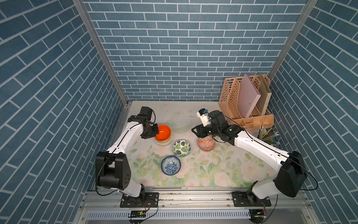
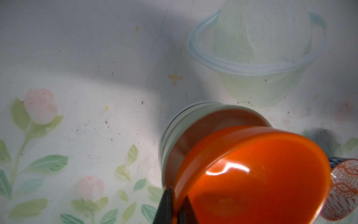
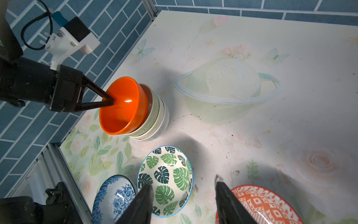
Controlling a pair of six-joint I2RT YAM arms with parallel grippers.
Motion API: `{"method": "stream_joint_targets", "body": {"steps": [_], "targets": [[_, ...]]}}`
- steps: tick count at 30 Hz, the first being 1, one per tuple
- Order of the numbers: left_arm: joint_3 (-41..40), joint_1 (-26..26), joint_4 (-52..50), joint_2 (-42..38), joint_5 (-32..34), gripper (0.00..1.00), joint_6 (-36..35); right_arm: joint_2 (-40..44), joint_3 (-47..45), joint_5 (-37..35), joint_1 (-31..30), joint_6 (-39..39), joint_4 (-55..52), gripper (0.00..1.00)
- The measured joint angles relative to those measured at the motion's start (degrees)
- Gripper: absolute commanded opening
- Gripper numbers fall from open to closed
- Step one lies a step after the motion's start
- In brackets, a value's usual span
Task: Stack the bowls
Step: Place the bowl on the bowl.
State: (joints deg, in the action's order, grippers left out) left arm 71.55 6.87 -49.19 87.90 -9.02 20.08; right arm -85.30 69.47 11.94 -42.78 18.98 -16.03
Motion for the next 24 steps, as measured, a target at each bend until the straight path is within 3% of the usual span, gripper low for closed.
{"method": "stream_joint_targets", "body": {"steps": [10,19,24], "targets": [[-0.2,0.0,0.2,0.2,0.0,0.2,-0.2,-0.1,0.0,0.3,0.0,0.0,0.0,0.56],[-0.2,-0.1,0.2,0.2,0.2,0.28,-0.3,-0.2,0.0,0.3,0.0,0.0,0.0,0.56],[-0.2,-0.1,0.2,0.2,0.4,0.25,-0.2,-0.5,0.0,0.3,0.0,0.0,0.0,0.56]]}}
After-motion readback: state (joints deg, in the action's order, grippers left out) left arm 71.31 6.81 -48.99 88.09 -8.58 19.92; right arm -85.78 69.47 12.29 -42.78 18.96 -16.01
